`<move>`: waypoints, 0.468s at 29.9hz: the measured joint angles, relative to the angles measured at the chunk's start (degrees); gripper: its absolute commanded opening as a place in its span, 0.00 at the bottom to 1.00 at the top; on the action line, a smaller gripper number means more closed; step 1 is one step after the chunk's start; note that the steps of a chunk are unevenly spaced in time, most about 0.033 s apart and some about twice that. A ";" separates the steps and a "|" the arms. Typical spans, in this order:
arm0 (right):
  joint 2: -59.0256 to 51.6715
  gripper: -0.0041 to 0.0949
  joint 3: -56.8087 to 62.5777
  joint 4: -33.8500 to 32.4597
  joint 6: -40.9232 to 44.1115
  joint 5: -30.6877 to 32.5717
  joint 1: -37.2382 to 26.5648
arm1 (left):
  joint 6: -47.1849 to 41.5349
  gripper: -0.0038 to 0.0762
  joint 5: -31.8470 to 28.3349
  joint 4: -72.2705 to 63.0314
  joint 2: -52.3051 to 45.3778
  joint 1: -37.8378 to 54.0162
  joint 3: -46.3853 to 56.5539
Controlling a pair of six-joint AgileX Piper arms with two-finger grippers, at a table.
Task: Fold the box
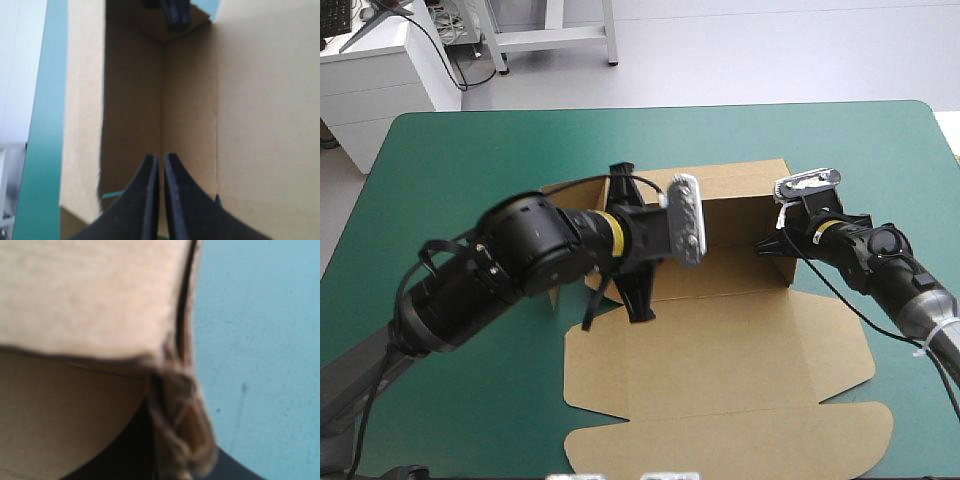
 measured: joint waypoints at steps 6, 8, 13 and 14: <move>0.00 0.03 0.00 0.00 0.00 0.41 0.00 | -5.91 0.07 2.06 -1.13 -0.94 15.06 -3.04; 0.00 0.03 0.00 0.00 0.00 0.41 0.00 | -8.98 0.06 2.28 -2.55 -1.06 21.18 -3.04; 0.00 0.03 -0.11 0.00 0.00 0.78 0.00 | -11.61 0.04 2.53 -12.04 -1.92 35.38 -1.57; 0.00 0.03 -0.11 0.00 0.00 0.93 0.00 | -11.61 0.04 2.49 -14.21 -2.34 38.04 -0.88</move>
